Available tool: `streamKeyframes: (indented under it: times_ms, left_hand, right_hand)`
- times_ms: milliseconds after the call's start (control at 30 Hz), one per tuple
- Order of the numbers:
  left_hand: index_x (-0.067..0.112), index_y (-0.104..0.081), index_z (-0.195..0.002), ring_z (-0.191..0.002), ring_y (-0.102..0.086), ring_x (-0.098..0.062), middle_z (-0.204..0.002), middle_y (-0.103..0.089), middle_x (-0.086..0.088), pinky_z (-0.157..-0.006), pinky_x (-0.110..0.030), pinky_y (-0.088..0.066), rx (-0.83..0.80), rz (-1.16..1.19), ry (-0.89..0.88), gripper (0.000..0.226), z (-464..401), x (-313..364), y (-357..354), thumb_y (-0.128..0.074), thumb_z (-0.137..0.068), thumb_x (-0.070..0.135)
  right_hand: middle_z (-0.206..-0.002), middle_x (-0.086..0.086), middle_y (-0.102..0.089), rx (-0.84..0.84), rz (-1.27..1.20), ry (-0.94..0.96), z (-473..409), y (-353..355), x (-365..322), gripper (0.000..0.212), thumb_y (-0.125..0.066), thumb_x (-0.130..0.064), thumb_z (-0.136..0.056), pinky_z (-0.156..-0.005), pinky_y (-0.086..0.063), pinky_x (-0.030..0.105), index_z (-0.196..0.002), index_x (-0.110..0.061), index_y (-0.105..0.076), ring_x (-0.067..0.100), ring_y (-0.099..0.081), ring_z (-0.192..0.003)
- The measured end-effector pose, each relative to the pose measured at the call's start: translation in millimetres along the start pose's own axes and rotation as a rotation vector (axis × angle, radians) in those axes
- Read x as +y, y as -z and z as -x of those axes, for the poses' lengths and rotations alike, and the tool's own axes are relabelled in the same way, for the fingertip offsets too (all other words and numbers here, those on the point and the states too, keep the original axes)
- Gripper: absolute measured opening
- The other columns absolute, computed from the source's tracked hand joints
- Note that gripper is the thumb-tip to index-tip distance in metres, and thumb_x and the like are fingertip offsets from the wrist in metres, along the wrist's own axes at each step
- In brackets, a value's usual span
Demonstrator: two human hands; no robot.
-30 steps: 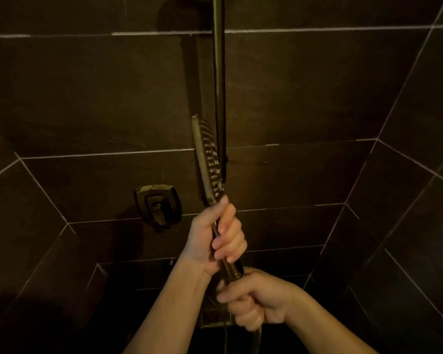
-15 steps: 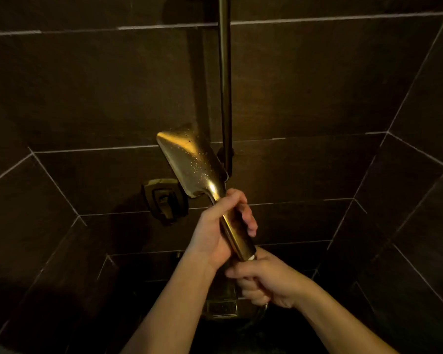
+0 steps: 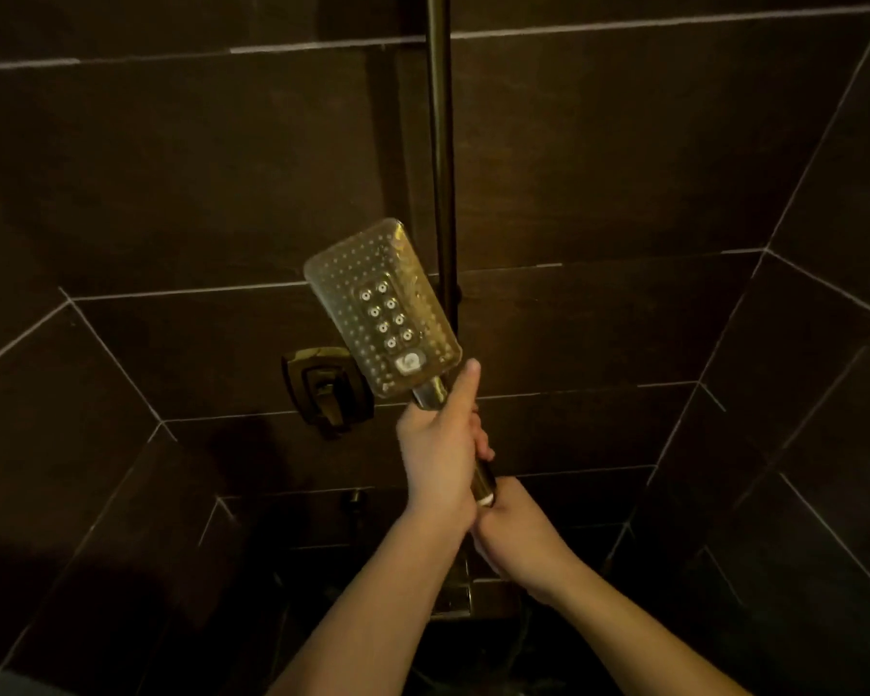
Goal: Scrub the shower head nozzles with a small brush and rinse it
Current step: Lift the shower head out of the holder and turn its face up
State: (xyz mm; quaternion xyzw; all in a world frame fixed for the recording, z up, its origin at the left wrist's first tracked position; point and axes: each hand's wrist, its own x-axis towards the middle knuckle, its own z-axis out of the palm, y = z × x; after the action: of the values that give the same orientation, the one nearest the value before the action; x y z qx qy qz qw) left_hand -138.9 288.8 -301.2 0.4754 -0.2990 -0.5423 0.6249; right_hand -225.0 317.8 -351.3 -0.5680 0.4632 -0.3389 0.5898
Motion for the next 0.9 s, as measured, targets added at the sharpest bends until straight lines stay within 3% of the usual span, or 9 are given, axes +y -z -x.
streamKeyframes:
  times_ms: [100,200,333,400,500,600,667,833,900]
  left_hand:
    - [0.014,-0.067,-0.087,-0.056,-0.054,-0.012,-0.061,-0.055,0.002,-0.061,-0.033,-0.048,-0.042,0.037,-0.010,0.023,-1,-4,1,-0.076,-0.088,0.036]
    - [0.008,-0.071,-0.094,-0.072,-0.063,-0.016,-0.076,-0.063,-0.004,-0.071,-0.036,-0.056,-0.245,0.194,0.253,0.024,-16,-2,8,-0.081,-0.080,0.025]
    - [0.003,-0.068,-0.094,-0.125,-0.063,-0.036,-0.127,-0.066,-0.026,-0.096,-0.062,-0.052,-0.654,0.244,0.432,0.018,-34,-13,23,-0.074,-0.079,0.012]
    - [0.000,-0.067,-0.102,-0.112,-0.070,-0.035,-0.118,-0.070,-0.029,-0.092,-0.055,-0.056,-0.676,0.159,0.445,0.021,-37,-27,26,-0.065,-0.091,0.018]
    - [0.011,-0.061,-0.078,-0.046,-0.051,-0.015,-0.055,-0.053,-0.003,-0.047,-0.027,-0.043,-0.362,-0.036,0.454,0.031,-34,-52,22,-0.068,-0.088,0.040]
    - [0.017,-0.062,-0.090,-0.045,-0.043,-0.010,-0.058,-0.051,0.003,-0.044,-0.026,-0.036,0.059,-0.198,0.376,0.023,-33,-78,11,-0.067,-0.094,0.039]
    - [0.022,-0.065,-0.095,-0.048,-0.049,-0.009,-0.063,-0.056,0.002,-0.047,-0.027,-0.041,0.187,-0.226,0.280,0.017,-31,-87,9,-0.068,-0.094,0.039]
    - [0.009,-0.063,-0.114,-0.058,-0.057,-0.012,-0.064,-0.059,0.001,-0.059,-0.029,-0.051,-0.043,-0.055,0.304,0.032,-35,-87,31,-0.077,-0.087,0.020]
    - [0.003,-0.064,-0.099,-0.057,-0.059,-0.017,-0.063,-0.060,-0.005,-0.057,-0.032,-0.052,-0.200,0.044,0.349,0.032,-41,-76,38,-0.083,-0.077,0.017]
  right_hand:
    - [-0.050,0.000,-0.044,-0.042,-0.037,-0.022,-5,10,1,0.024,-0.055,-0.012,-0.092,-0.044,-0.027,0.025,-0.068,-0.014,-0.057,0.013,-0.037,-0.042]
    - [-0.055,0.001,-0.039,-0.164,-0.140,-0.157,-10,28,7,0.017,-0.060,-0.013,-0.087,-0.042,-0.025,0.026,-0.071,-0.019,-0.056,0.015,-0.032,-0.044]
    - [-0.052,0.000,-0.038,-0.247,-0.241,-0.311,-12,26,33,0.010,-0.056,-0.008,-0.082,-0.038,-0.022,0.023,-0.076,-0.014,-0.051,0.011,-0.033,-0.039]
    - [-0.052,-0.001,-0.037,-0.292,-0.302,-0.371,-12,19,50,0.017,-0.055,-0.009,-0.083,-0.039,-0.019,0.023,-0.067,-0.017,-0.054,0.009,-0.032,-0.038]
    - [-0.053,0.001,-0.036,-0.227,-0.312,-0.403,-15,12,71,0.024,-0.055,-0.012,-0.085,-0.041,-0.020,0.025,-0.062,-0.019,-0.053,0.012,-0.031,-0.041]
    - [-0.051,-0.004,-0.046,-0.004,-0.136,-0.334,-18,-3,85,0.030,-0.057,-0.023,-0.094,-0.041,-0.028,0.023,-0.065,-0.019,-0.056,0.010,-0.040,-0.041]
    - [-0.048,-0.009,-0.052,0.115,-0.051,-0.299,-19,-9,90,0.031,-0.058,-0.027,-0.096,-0.041,-0.032,0.017,-0.067,-0.019,-0.058,0.002,-0.046,-0.039]
    - [-0.051,-0.003,-0.041,-0.063,-0.181,-0.320,-20,10,83,0.026,-0.059,-0.019,-0.090,-0.039,-0.026,0.023,-0.064,-0.019,-0.054,0.011,-0.034,-0.040]
    - [-0.050,0.000,-0.036,-0.183,-0.215,-0.349,-19,19,76,0.015,-0.061,-0.016,-0.079,-0.039,-0.020,0.025,-0.067,-0.015,-0.051,0.012,-0.030,-0.038]
